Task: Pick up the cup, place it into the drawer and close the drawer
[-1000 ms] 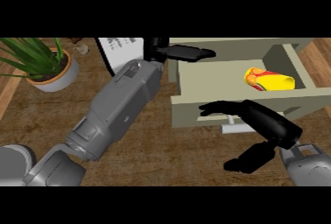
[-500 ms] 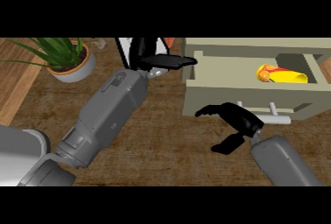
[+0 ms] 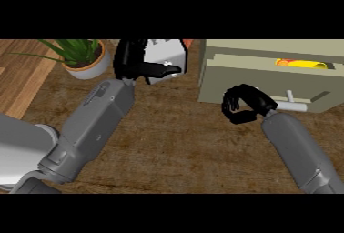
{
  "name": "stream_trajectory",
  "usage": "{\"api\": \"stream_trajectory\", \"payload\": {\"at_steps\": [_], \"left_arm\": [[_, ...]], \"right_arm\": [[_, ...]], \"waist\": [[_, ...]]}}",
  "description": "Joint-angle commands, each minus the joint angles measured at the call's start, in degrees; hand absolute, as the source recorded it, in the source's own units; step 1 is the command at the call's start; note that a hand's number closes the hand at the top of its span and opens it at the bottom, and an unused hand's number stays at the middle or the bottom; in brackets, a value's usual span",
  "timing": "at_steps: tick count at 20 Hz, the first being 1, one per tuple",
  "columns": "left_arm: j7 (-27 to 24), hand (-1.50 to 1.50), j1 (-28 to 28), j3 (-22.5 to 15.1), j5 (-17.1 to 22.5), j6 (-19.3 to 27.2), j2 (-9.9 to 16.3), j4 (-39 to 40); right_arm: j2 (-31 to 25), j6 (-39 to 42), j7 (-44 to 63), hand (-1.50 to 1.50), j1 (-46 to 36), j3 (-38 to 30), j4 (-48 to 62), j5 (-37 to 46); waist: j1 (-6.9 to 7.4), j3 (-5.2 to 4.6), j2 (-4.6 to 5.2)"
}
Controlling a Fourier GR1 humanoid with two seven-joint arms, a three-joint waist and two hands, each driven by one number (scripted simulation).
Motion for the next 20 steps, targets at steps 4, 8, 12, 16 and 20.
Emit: {"api": "stream_trajectory", "payload": {"at_steps": [4,8,12,16,20], "left_arm": [[1.5,-1.5,4.5,-0.8,0.1,-2.3,2.2,-5.0],[1.4,-1.5,6.3,-1.3,0.0,-4.1,3.0,-6.1],[2.3,-1.5,7.0,-1.4,0.6,-5.7,3.4,-6.8],[2.6,-1.5,7.2,-1.3,0.5,-5.7,4.0,-7.2],[2.9,-1.5,8.1,-1.5,0.9,-7.1,4.1,-7.7]], "right_arm": [[-1.8,-4.2,-2.9,1.5,-13.2,-8.3,12.6,-2.3],[-4.9,-5.5,-3.1,1.5,-14.8,-11.7,15.3,-4.1],[-7.1,-2.7,-1.5,1.5,-17.8,-13.2,15.1,-5.8],[-8.5,-1.0,-2.4,1.5,-17.7,-14.2,14.1,-7.4],[-9.7,0.6,-2.3,1.5,-17.8,-14.9,12.3,-8.8]], "waist": [[2.69,0.05,0.39],[4.27,0.11,1.14],[4.94,-0.01,1.49],[5.01,0.02,1.72],[5.98,-0.07,1.91]]}}
